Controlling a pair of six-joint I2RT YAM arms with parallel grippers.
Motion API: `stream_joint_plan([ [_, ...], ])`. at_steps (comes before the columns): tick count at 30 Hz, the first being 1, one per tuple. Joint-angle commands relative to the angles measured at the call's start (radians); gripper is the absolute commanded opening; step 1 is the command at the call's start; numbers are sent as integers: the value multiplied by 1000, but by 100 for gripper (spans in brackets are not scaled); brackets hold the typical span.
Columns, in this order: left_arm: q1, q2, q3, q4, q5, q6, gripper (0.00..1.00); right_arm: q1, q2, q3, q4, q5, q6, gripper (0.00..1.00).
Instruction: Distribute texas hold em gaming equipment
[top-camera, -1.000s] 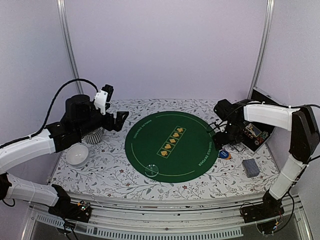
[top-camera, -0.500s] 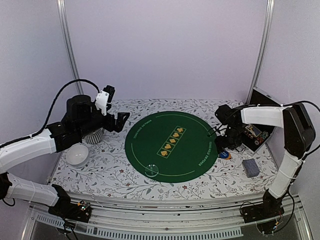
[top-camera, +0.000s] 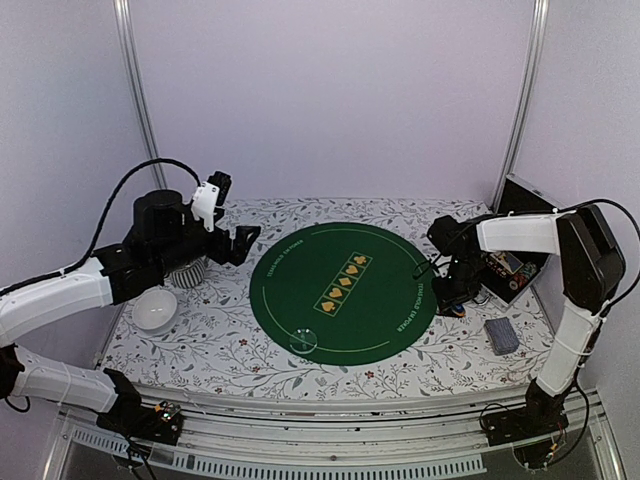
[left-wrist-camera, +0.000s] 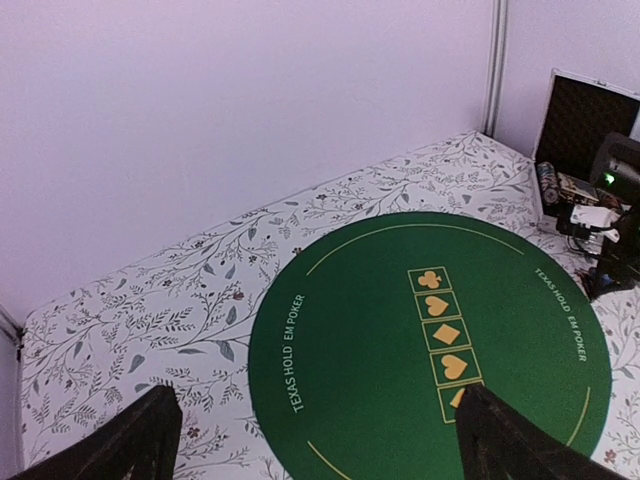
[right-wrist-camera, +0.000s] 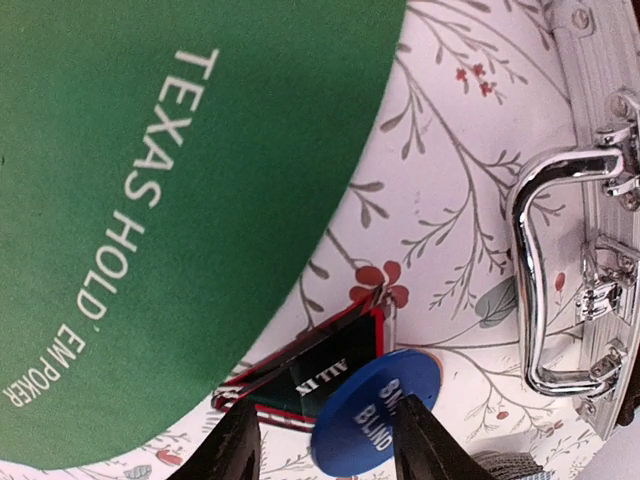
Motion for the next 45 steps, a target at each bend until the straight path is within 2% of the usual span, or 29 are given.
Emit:
stream_joint_plan([
  [1,3,10,-9,18,5,12,98,-7,20,-15,10,-6,5,43],
  [4,3,10,-7,18,6,12,98,-5,9,-11,3,-12,13,40],
  [13,3,9,-7,18,8,12,98,-6,-16,3,-11,-41,15,39],
  [17,4,9,-7,18,12,12,98,-6,-34,14,-29,7,22,40],
  [28,3,7,-7,18,18,12,98,-7,-21,12,-19,22,10,69],
  [37,4,1,-7,18,27,10,98,-43,-40,22,-17,52,16,70],
  [45,4,-2,-7,18,30,8,98,-107,-77,-15,36,-23,25,71],
])
